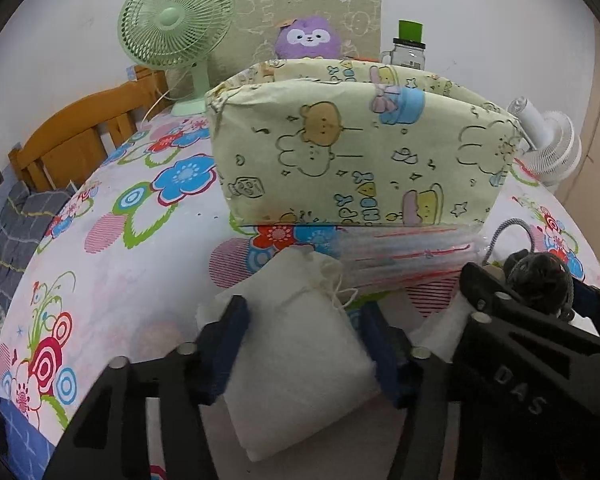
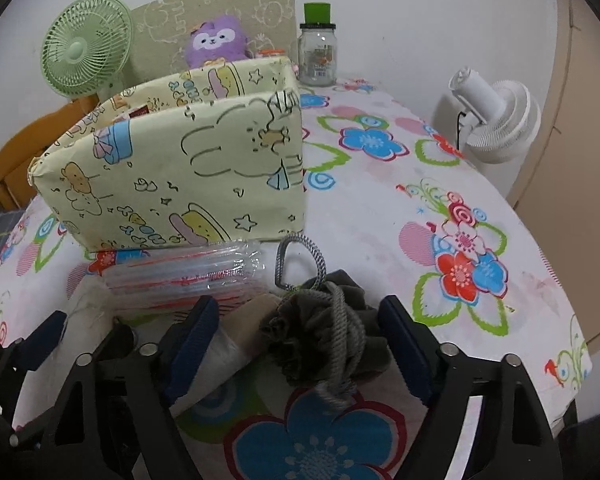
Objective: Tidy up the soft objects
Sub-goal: 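Grasp the white cloth bag with the left tool while the right tool grasps the grey mesh sponge, then carry the white bag with the left tool over the box while the right tool carries the grey sponge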
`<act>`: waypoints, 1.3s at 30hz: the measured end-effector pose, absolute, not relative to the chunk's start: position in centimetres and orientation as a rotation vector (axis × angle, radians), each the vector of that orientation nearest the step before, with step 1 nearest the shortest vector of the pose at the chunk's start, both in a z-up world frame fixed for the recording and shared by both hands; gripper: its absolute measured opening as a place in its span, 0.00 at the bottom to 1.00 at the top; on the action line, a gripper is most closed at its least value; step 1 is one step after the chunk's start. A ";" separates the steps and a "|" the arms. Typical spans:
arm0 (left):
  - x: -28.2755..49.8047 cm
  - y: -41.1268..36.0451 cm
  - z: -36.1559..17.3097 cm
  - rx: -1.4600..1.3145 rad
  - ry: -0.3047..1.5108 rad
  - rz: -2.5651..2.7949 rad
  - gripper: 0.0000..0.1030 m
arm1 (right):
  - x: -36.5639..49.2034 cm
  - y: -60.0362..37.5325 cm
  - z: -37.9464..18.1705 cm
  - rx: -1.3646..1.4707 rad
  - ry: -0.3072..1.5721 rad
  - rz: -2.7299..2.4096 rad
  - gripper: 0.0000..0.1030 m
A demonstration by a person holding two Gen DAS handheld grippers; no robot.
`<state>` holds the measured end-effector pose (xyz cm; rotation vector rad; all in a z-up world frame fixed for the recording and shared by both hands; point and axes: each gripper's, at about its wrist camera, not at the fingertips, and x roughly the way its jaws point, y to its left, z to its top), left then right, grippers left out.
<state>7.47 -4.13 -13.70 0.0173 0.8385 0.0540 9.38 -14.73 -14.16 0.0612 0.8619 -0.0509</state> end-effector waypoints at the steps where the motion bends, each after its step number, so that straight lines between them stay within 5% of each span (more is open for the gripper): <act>1: 7.4 -4.4 -13.7 0.026 0.836 0.051 0.46 | 9.4 -14.7 -14.2 0.059 0.862 -0.054 0.76; 7: 7.2 -4.8 -13.4 0.019 0.827 0.034 0.34 | 9.3 -14.7 -14.0 0.103 0.871 -0.022 0.48; 39: 6.9 -4.4 -7.4 -0.030 0.721 0.008 0.28 | 8.4 -14.2 -7.2 0.130 0.743 0.036 0.45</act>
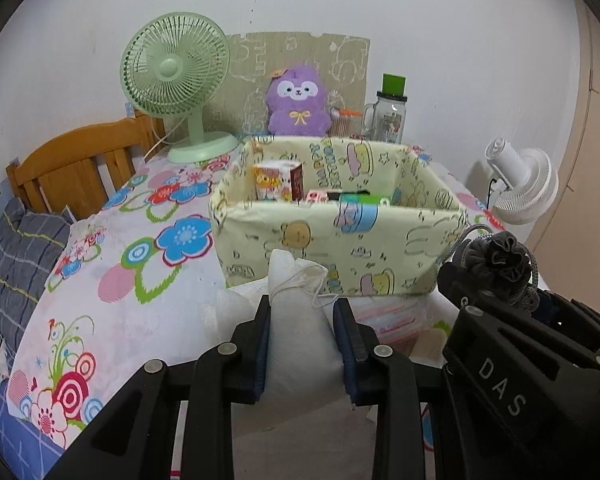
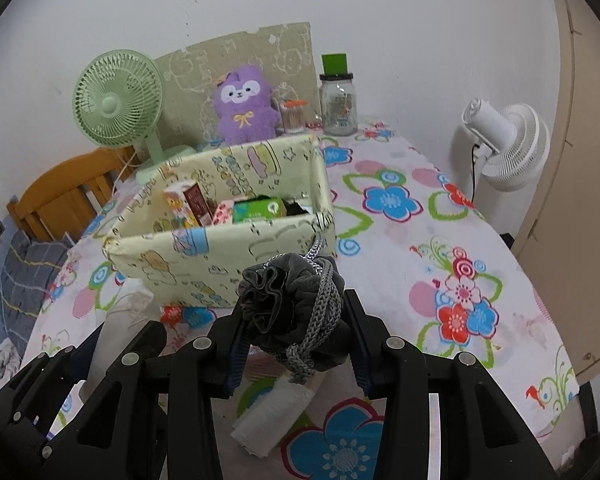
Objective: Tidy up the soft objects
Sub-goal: 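Carry the white bag with the left tool over the box while the right tool carries the grey sponge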
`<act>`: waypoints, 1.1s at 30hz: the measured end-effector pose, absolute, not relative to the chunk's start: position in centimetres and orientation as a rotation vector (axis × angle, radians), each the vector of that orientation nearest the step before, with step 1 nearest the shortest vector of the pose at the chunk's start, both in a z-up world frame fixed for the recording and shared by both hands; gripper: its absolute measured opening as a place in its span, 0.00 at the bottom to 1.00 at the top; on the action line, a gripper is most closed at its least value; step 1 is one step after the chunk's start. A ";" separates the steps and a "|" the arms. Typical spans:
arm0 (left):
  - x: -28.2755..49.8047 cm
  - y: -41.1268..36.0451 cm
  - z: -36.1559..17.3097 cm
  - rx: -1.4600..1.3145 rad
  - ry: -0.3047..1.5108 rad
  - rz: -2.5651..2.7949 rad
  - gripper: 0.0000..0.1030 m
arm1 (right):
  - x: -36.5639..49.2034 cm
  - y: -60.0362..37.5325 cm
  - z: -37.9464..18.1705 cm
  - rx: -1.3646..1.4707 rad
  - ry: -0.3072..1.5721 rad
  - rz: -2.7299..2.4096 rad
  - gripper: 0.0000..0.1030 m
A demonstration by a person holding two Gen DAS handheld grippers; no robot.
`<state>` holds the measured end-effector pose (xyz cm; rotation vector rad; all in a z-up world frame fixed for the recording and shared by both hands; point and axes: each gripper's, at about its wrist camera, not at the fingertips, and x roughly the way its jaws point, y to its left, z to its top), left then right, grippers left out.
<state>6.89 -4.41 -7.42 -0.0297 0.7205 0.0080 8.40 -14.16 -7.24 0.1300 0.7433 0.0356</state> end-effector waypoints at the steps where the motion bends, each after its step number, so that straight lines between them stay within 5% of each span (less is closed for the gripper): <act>1: 6.9 -4.4 -7.2 -0.031 0.718 0.008 0.28 | 8.4 -14.1 -7.0 0.129 0.739 0.037 0.45; 33: 7.3 -4.5 -1.0 -0.019 0.613 -0.015 0.28 | 8.4 -13.7 -0.4 0.112 0.638 0.049 0.45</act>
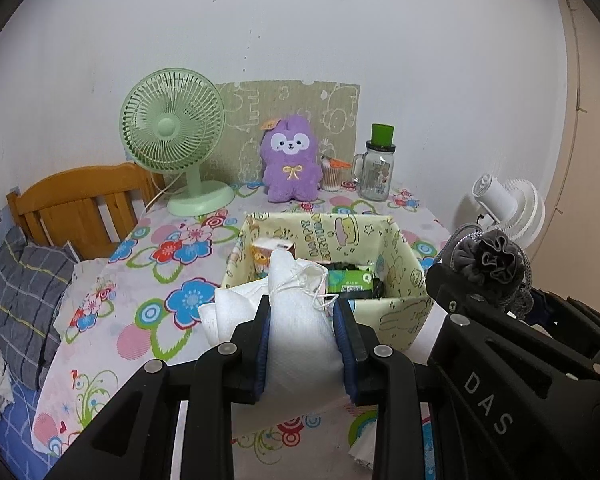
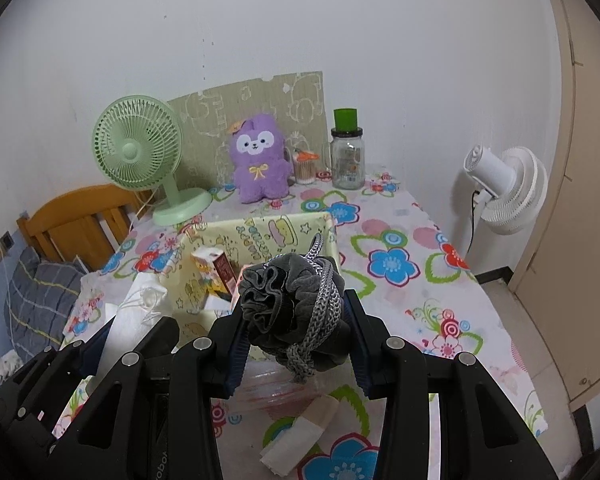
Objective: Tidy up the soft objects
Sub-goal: 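Carry the white bag with the left tool over the box while the right tool carries the grey sponge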
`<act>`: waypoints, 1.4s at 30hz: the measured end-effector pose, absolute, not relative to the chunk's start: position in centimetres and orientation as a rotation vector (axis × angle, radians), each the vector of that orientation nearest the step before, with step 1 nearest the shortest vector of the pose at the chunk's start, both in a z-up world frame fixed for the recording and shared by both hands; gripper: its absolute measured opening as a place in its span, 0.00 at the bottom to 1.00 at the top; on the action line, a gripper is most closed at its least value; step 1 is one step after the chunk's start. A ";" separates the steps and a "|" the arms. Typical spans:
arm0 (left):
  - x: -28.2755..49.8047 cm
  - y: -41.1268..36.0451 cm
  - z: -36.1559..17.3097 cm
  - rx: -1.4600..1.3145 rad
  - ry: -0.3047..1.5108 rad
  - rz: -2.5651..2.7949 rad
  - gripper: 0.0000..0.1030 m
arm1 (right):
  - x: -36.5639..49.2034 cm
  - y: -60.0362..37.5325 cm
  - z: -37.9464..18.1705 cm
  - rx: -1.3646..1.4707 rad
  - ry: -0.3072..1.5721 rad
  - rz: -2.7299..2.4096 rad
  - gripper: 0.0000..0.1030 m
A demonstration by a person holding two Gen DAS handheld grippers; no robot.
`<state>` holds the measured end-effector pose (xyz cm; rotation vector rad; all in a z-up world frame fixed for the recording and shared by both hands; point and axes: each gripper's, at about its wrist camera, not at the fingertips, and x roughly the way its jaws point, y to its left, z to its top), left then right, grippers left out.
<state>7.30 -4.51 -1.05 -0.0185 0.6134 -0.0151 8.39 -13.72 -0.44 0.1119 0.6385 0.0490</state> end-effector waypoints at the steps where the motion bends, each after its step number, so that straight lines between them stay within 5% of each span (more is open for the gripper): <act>1: 7.4 -4.5 -0.9 -0.018 0.610 -0.015 0.28 | 8.4 -13.7 -0.2 0.112 0.635 0.050 0.45; 42: 13.1 -4.0 0.3 -0.003 0.585 -0.043 0.28 | 15.0 -12.7 1.0 0.067 0.622 0.105 0.45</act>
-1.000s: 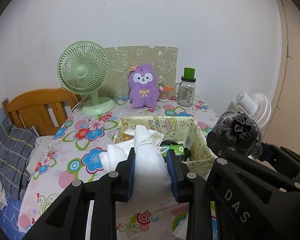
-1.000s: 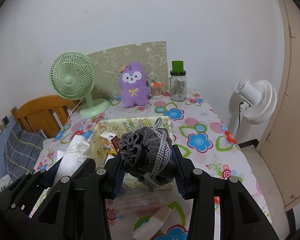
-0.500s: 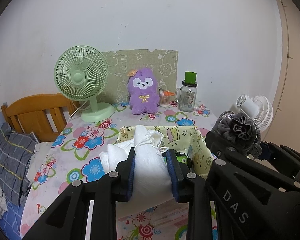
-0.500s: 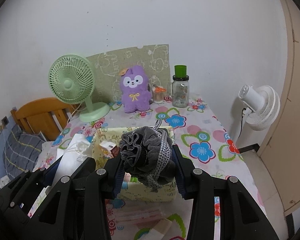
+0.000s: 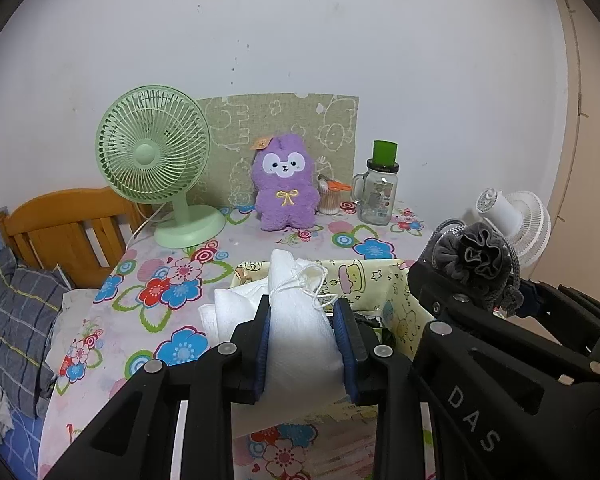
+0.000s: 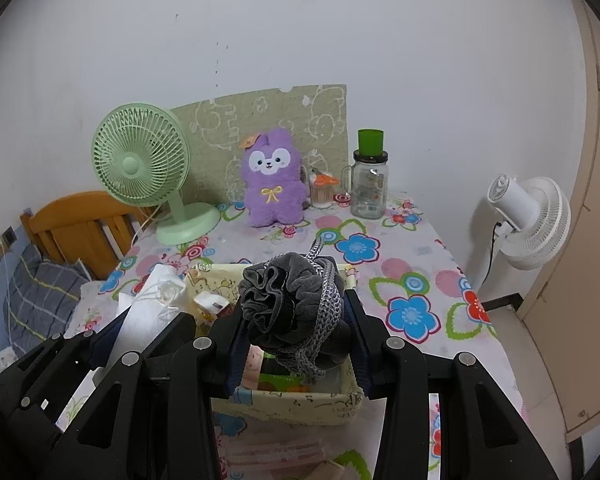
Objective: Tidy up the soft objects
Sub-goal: 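Carry the white bag with the left tool over the box while the right tool carries the grey sponge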
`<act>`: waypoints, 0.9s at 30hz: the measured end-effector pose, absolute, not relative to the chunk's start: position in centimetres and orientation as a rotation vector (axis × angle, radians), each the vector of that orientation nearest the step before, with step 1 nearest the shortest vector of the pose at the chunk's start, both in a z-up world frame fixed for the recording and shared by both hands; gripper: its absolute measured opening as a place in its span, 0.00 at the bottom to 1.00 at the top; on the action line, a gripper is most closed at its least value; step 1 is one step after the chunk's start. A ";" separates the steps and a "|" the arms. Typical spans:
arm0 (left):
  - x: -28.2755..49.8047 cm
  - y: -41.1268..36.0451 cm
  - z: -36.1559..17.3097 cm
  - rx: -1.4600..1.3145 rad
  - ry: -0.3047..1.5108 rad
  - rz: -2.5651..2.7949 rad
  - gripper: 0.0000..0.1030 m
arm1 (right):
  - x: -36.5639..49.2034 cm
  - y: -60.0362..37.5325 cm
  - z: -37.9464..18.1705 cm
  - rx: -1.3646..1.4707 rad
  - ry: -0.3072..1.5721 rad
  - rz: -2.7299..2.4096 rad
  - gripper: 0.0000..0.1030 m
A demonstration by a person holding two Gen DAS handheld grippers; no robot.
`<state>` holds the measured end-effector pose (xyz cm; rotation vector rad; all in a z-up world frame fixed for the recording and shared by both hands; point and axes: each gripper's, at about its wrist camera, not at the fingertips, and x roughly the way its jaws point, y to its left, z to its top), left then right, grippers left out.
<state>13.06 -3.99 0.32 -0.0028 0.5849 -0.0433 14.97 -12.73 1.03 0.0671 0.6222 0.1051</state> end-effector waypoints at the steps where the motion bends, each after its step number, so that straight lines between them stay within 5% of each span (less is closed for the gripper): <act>1: 13.2 -3.9 0.2 -0.004 0.587 -0.044 0.28 | 15.1 -12.7 0.9 0.067 0.624 0.107 0.45; 27: 18.7 -3.9 -3.4 -0.038 0.688 -0.085 0.29 | 20.3 -12.8 -2.5 0.088 0.714 0.164 0.45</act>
